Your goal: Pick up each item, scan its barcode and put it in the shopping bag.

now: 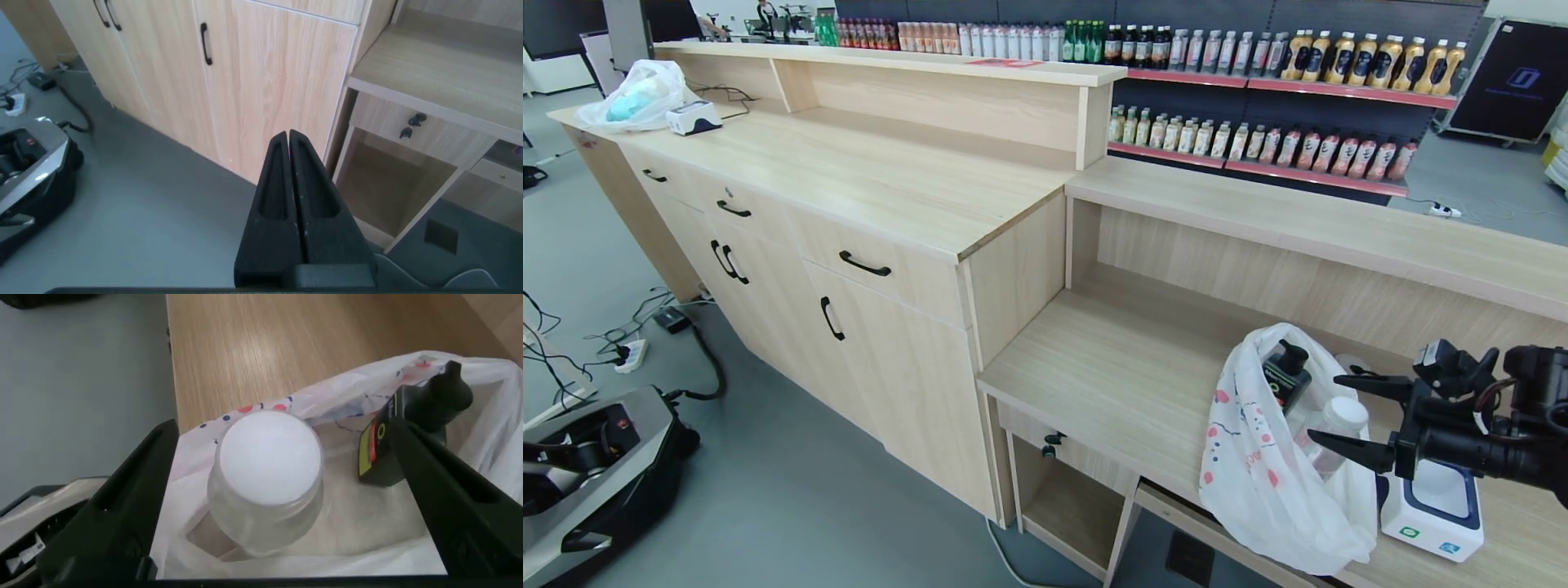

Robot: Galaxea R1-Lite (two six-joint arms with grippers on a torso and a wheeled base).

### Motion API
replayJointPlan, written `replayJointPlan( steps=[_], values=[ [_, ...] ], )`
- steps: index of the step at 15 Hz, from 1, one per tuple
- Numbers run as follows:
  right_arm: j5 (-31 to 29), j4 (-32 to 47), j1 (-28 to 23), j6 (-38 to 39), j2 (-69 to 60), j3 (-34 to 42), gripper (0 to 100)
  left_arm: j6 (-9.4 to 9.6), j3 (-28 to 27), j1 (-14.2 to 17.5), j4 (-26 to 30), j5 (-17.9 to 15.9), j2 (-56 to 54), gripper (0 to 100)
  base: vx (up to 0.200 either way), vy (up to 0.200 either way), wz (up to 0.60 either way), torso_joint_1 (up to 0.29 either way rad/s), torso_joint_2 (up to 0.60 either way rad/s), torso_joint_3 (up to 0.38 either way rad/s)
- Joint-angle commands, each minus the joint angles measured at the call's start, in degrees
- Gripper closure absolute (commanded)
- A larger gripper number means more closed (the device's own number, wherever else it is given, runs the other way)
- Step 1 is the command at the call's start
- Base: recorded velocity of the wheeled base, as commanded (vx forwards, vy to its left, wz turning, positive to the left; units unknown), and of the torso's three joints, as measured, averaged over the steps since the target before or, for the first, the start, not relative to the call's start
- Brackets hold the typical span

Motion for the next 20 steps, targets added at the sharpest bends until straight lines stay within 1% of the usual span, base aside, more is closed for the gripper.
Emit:
replayJointPlan(
  steps=[1,2,3,4,5,8,9,10,11,12,13,14,16,17,20],
  values=[
    [0.0,7.1,-3.1,0.3,-11.4,0.8,0,0.06,0.0,0.0,0.0,0.0,0.0,100,0.0,0.0,0.0,0.0,0.0,0.0],
    [0.0,9.4,-4.9,0.4,-14.2,0.6,0,0.06,0.0,0.0,0.0,0.0,0.0,100,0.0,0.0,0.0,0.0,0.0,0.0],
    [0.0,12.2,-8.1,0.4,-18.6,0.7,0,-0.03,0.0,0.0,0.0,0.0,0.0,100,0.0,0.0,0.0,0.0,0.0,0.0],
    [0.0,12.3,-9.3,0.4,-19.4,0.8,0,-0.03,0.0,0.0,0.0,0.0,0.0,100,0.0,0.0,0.0,0.0,0.0,0.0],
    [0.0,12.4,-13.8,0.4,-21.5,0.7,0,-0.03,0.0,0.0,0.0,0.0,0.0,100,0.0,0.0,0.0,0.0,0.0,0.0],
    [-0.2,12.2,-21.9,0.3,-23.2,0.4,0,-0.03,0.0,0.0,0.0,0.0,0.0,100,0.0,0.0,0.0,0.0,0.0,0.0],
    [-2.6,12.1,-24.2,-0.1,-23.8,0.5,0,-0.03,0.0,0.0,0.0,0.0,0.0,100,0.0,0.0,0.0,0.0,0.0,0.0],
    [-7.4,11.9,-25.3,-0.9,-23.8,0.5,0,-0.03,0.0,0.0,0.0,0.0,0.0,100,0.0,0.0,-0.6,0.002,-0.01,0.002],
    [-13.3,10.9,-27.1,-1.2,-23.8,0.2,0,0.06,0.0,0.0,0.0,0.0,0.0,100,0.0,0.0,-0.6,0.002,0.0,0.002],
    [-13.8,10.8,-27.8,-0.6,-23.8,0.1,0,0.06,0.0,0.0,0.0,0.0,0.0,100,0.0,0.0,-0.6,0.002,0.0,0.002],
    [-16.7,10.2,-30.2,0.0,-23.4,0.1,0,0.06,0.0,0.0,0.0,0.0,0.0,100,0.0,0.0,-0.6,0.007,0.0,0.002],
    [-21.3,9.4,-31.1,1.0,-23.0,0.0,0,0.06,0.0,0.0,0.0,0.0,0.0,100,0.0,0.0,-0.6,0.002,0.0,0.002],
    [-28.5,7.9,-31.2,5.1,-22.0,0.0,0,-0.03,0.0,0.0,0.0,0.0,0.0,100,0.0,0.0,-0.6,-0.007,0.0,0.005],
    [-35.7,6.6,-31.2,7.4,-21.2,0.2,0,0.06,0.0,0.0,0.0,0.0,0.0,100,0.0,0.0,-0.6,0.017,0.0,0.002],
    [-44.6,6.4,-31.3,10.3,-19.6,1.0,0,0.06,0.0,0.0,0.0,0.0,0.0,100,0.0,0.0,-0.6,-0.001,0.0,0.007]
  ],
)
